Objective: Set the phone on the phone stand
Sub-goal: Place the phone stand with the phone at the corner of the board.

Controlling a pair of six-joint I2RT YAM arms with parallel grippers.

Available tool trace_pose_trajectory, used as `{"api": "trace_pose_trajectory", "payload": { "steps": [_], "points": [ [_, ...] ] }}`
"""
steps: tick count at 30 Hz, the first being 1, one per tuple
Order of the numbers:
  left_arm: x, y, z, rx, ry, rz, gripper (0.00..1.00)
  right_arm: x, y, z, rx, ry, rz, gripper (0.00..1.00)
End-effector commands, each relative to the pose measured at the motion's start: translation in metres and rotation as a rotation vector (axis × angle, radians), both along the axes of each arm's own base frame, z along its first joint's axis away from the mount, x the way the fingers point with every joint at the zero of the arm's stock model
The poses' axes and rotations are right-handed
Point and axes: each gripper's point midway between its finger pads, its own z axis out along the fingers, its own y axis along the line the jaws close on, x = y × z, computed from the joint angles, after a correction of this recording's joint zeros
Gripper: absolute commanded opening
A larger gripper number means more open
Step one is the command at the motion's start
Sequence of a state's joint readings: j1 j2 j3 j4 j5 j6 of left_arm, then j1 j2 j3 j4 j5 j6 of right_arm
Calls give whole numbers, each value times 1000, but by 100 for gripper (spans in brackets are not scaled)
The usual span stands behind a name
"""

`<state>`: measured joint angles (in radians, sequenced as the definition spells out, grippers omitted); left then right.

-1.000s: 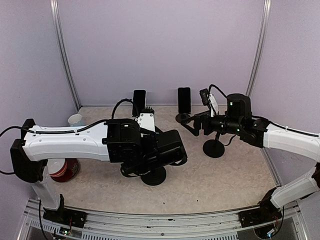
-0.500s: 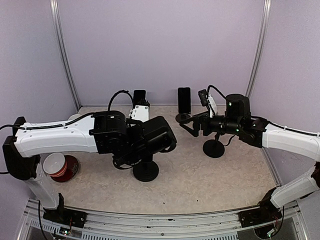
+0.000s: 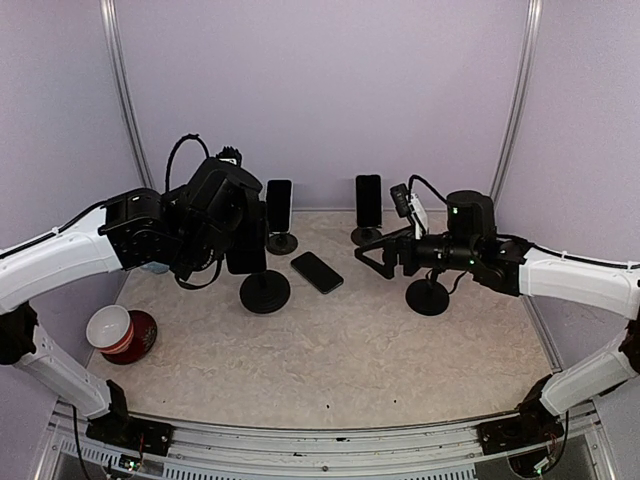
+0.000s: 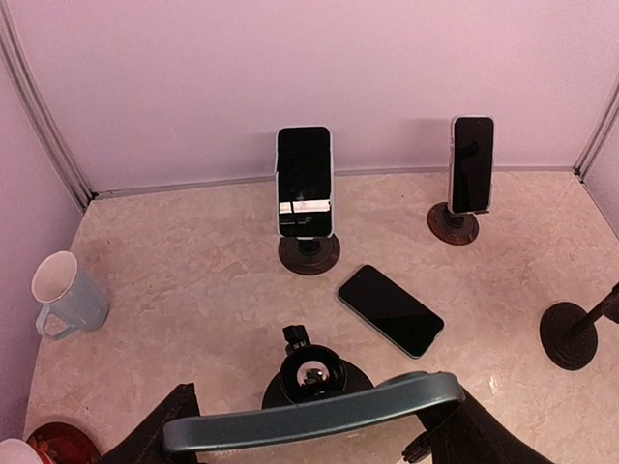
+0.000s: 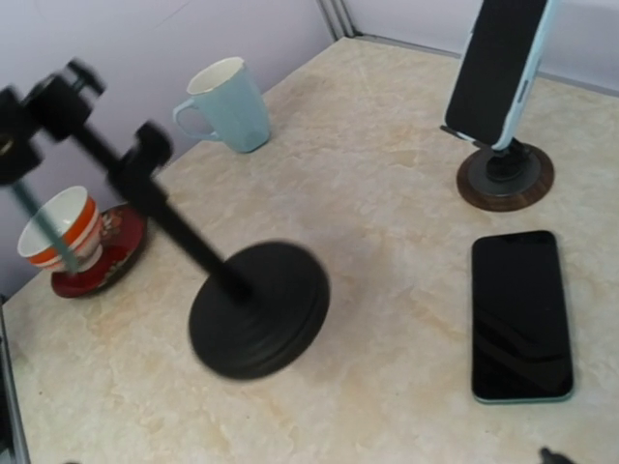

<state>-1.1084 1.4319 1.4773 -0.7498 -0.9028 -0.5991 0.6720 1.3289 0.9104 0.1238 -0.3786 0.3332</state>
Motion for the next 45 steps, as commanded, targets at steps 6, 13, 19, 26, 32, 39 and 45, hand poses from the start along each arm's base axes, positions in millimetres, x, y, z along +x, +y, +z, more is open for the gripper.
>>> {"api": "trace_pose_trajectory", "payload": {
  "steps": [6, 13, 19, 26, 32, 39, 45],
  "points": [
    [39, 38, 56, -78, -146, 24, 52, -15, 17, -14, -17, -22, 131, 100],
    [64, 58, 58, -28, -155, 36, 52, -25, 27, -20, -31, -40, 219, 100],
    [87, 75, 55, -33, -157, 44, 52, -32, 34, -27, -45, -48, 272, 100],
    [107, 95, 64, -36, -193, 65, 51, -40, 39, -30, -55, -51, 295, 100],
    [124, 111, 70, -34, -223, 76, 51, -47, 40, -27, -50, -79, 292, 100],
    [149, 133, 69, -31, -231, 119, 51, -51, 35, -22, -38, -103, 278, 100],
    [172, 142, 63, -28, -218, 151, 51, -55, 30, -19, -26, -119, 267, 100]
  ]
}}
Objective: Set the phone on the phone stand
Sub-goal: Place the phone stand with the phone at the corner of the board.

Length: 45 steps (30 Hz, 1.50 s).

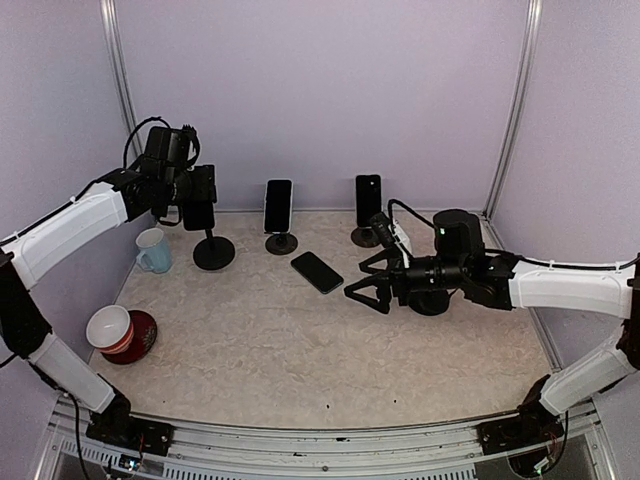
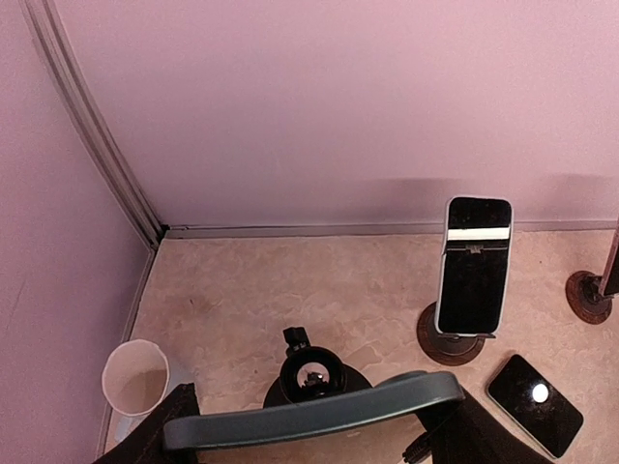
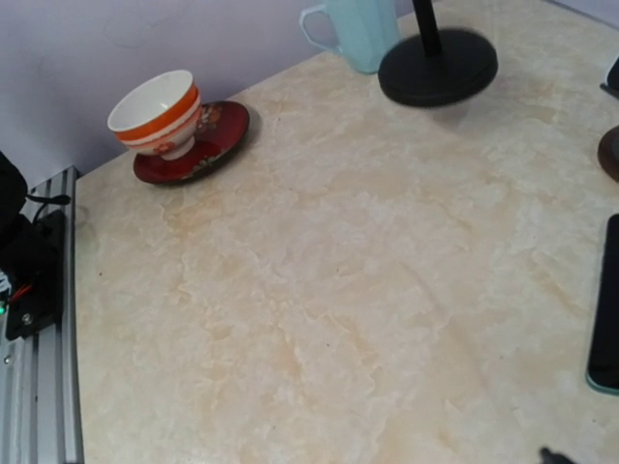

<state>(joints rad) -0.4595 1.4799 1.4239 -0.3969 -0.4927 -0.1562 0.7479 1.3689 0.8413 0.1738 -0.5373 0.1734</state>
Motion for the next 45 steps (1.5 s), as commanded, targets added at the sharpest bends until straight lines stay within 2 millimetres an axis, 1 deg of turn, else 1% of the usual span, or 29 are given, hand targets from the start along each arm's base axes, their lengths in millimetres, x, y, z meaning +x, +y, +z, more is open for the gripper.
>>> {"api": "trace_pose_trajectory", "payload": {
  "steps": [1, 4, 9, 15, 21, 26, 32, 33, 40, 45],
  "points": [
    [23, 4, 68, -87, -207, 26, 51, -4, -2, 14, 39, -50, -3, 100],
    [35, 10, 68, -79, -206, 56, 51, -5, -2, 12, 39, -49, -3, 100],
    [50, 18, 65, -71, -211, 113, 51, -5, -4, 10, 38, -49, -10, 100],
    [71, 28, 54, -84, -215, 123, 51, -6, -5, 10, 40, -53, -13, 100],
    [99, 41, 39, -116, -199, 115, 51, -7, -7, 12, 46, -60, -21, 100],
    [116, 52, 37, -126, -194, 117, 51, -7, -8, 13, 50, -64, -23, 100],
    [130, 49, 31, -113, -185, 105, 51, -6, -8, 12, 48, -66, -30, 100],
    [134, 64, 28, -109, -182, 131, 51, -6, -8, 12, 47, -67, -30, 100],
    [148, 73, 11, -114, -159, 142, 51, -5, -7, 8, 39, -65, -33, 100],
    [152, 74, -1, -114, -141, 145, 51, -4, -6, 5, 32, -59, -35, 100]
  ]
}}
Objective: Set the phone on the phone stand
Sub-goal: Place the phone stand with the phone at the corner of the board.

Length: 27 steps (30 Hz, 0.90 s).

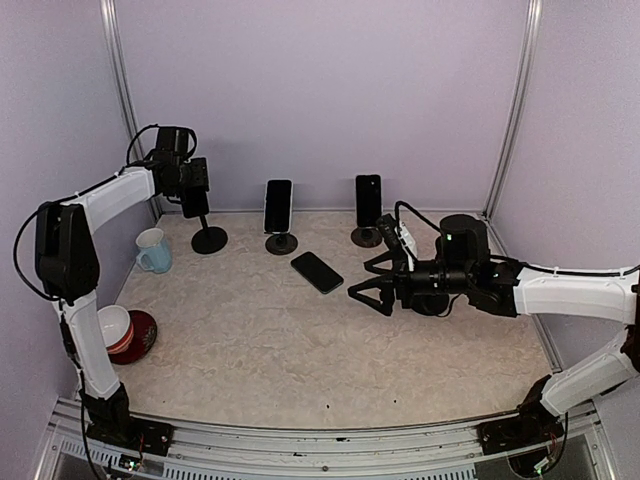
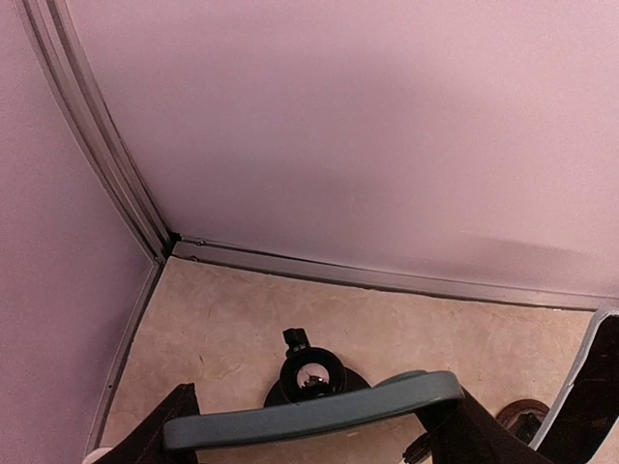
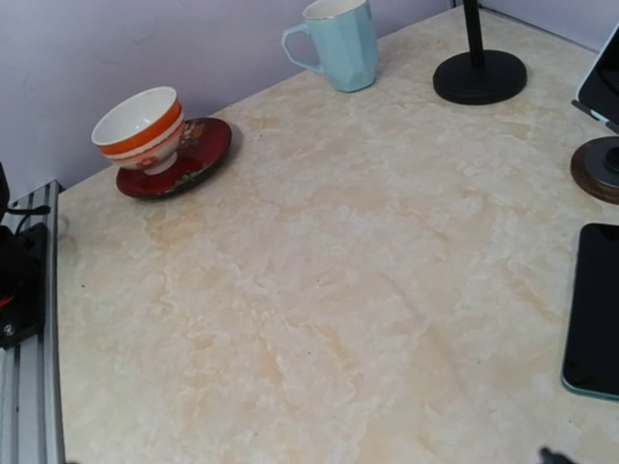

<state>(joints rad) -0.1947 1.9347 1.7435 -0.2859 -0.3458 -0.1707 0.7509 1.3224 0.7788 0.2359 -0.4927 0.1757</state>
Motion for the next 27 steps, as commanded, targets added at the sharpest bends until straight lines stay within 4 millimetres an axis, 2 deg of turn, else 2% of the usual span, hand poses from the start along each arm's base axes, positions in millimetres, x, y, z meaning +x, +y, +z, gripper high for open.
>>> {"api": "trace_pose_trajectory", "payload": {
  "steps": [1, 16, 20, 23, 27],
  "points": [
    [14, 3, 58, -35, -186, 12, 52, -3, 3, 3, 10, -19, 6, 100],
    [22, 0, 47, -50, -160, 11, 81, -3, 4, 1, 1, -18, 6, 100],
    [23, 0, 52, -51, -165, 16, 87, -3, 4, 1, 0, -18, 6, 100],
    [22, 2, 58, -58, -173, 28, 97, -4, 4, 1, 0, -19, 7, 100],
    [16, 2, 73, -86, -197, 33, 99, -4, 4, 2, 0, -20, 6, 100]
  ]
}}
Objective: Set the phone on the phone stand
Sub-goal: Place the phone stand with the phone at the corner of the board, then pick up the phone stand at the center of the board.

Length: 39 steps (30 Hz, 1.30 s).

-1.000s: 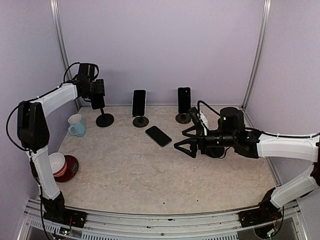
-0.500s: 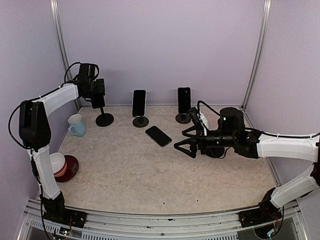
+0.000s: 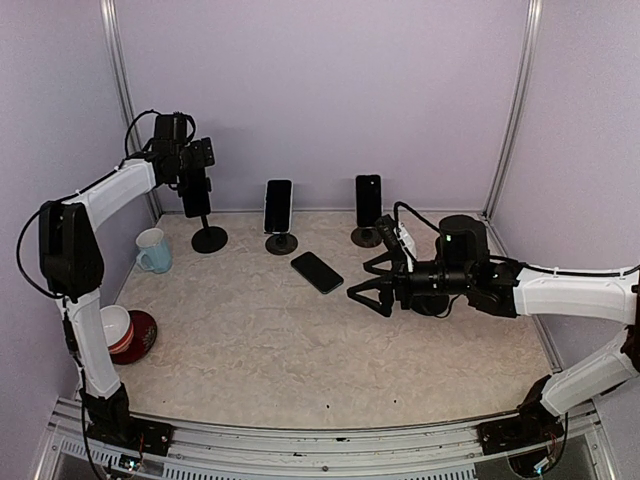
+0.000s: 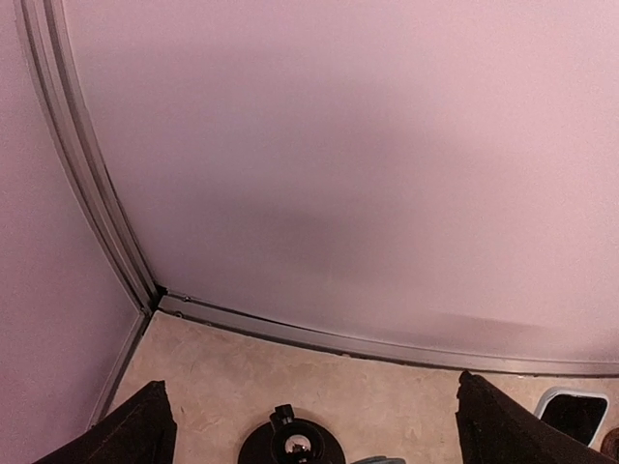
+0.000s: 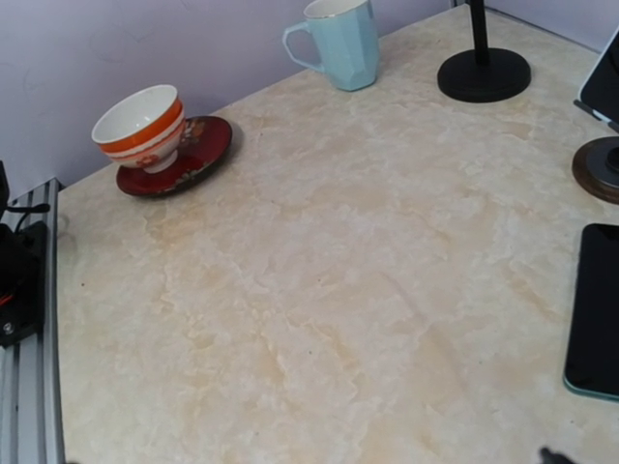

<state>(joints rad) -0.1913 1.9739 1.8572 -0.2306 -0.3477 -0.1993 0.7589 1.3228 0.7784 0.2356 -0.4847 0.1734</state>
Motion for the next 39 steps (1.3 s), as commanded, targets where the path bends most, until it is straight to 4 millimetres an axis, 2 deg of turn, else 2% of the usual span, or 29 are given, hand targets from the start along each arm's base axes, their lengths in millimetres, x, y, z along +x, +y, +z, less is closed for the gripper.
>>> {"api": "trace_pose_trajectory", "payload": {
  "steps": [1, 6, 11, 13, 20, 22, 29, 39],
  "points": [
    [-7, 5, 38, -52, -79, 20, 99, -2, 2, 2, 3, -18, 6, 100],
    [-29, 6, 64, -139, -135, 36, 99, -2, 3, 3, 6, -20, 8, 100],
    [-56, -2, 80, -167, -164, 51, 99, -2, 5, 5, 2, -21, 7, 100],
    [-70, -19, 81, -181, -154, 28, 99, -2, 7, 7, 3, -20, 10, 100],
    [-125, -57, 64, -237, -125, -76, 99, 0, 16, 21, 24, 15, 33, 100],
    [-142, -65, 66, -248, -132, -109, 99, 1, 18, 24, 31, 26, 29, 100],
    [-183, -88, 56, -250, -109, -198, 99, 12, 28, 24, 28, 77, 0, 100],
    [-230, -124, 9, -227, -13, -371, 99, 31, 34, 40, 16, 77, -81, 100]
  ]
}}
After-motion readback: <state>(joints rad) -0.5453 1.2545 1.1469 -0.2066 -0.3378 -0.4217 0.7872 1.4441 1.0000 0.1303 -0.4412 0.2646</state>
